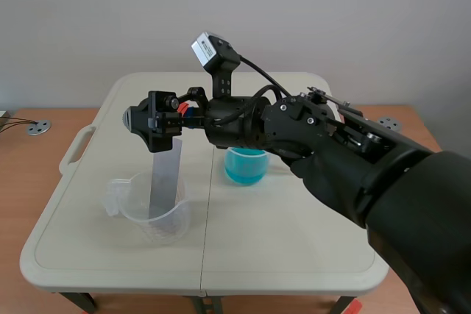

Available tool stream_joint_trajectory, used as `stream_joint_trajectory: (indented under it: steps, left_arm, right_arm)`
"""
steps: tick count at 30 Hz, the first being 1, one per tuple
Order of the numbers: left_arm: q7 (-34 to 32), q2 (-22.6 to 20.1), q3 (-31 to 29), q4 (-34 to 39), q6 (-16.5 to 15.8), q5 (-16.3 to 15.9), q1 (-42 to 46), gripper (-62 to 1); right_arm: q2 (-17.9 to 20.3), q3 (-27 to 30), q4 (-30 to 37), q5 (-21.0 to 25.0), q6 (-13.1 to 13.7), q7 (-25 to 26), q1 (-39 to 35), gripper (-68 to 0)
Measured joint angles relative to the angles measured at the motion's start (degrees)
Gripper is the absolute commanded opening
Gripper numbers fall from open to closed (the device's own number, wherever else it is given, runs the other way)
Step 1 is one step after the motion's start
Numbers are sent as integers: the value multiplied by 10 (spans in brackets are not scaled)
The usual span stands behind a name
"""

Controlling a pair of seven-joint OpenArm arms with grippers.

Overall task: Hold the metal plate by the orange handle, dip it into the blue solution, take it out and point at it, then put the plate back in the beaker on the left.
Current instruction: 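Lift the metal plate out of the left beaker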

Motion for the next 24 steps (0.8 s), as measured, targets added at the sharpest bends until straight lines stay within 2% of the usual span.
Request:
stream_joint_trajectory:
  steps: [4, 9, 13, 16, 24]
  left_arm:
    - [0, 0, 0, 1, 0, 0, 0, -582]
    - [0, 0, 0, 1, 0, 0, 0, -582]
    - [0, 0, 0, 1, -1, 0, 0, -582]
    - [0, 0, 0, 1, -1, 0, 0, -582]
    - [0, 0, 0, 1, -4, 0, 0, -582]
  right_arm:
    - [-5, 0, -7, 0, 0, 0, 5, -224]
    - [-4, 0, -10, 0, 0, 0, 4, -239]
    - [-4, 0, -10, 0, 0, 0, 4, -310]
    - [-4, 0, -10, 0, 0, 0, 4, -318]
    - [-4, 0, -10, 0, -4, 0, 4, -512]
